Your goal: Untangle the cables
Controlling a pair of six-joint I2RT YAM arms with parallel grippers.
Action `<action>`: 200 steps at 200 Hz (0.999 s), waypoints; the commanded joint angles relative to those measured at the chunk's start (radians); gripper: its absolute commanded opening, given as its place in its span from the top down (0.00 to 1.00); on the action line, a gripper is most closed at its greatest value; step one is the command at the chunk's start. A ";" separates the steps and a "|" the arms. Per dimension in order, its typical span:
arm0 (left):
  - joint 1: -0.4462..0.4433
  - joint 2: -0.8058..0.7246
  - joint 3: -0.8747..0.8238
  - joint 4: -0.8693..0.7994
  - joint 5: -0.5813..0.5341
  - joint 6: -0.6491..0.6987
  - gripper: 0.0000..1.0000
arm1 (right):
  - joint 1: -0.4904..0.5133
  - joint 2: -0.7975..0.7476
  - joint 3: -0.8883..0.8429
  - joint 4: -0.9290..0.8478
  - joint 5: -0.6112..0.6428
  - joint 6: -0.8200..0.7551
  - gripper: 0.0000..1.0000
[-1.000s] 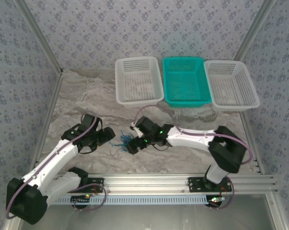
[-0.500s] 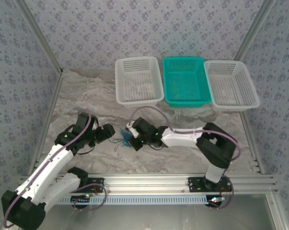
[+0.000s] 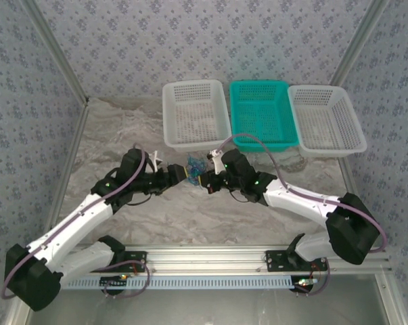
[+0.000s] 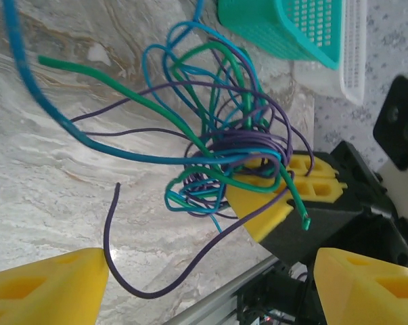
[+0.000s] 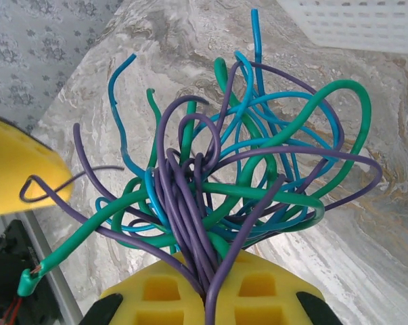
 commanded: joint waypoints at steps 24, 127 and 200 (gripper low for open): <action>-0.011 0.012 0.020 0.006 -0.063 0.036 0.71 | -0.013 -0.027 -0.003 0.015 -0.065 0.058 1.00; -0.012 -0.106 0.027 -0.024 -0.199 0.126 1.00 | 0.017 0.027 -0.137 0.042 0.008 0.036 0.82; -0.042 -0.021 0.038 0.012 -0.140 0.200 1.00 | 0.071 -0.186 -0.233 0.037 0.144 -0.049 0.20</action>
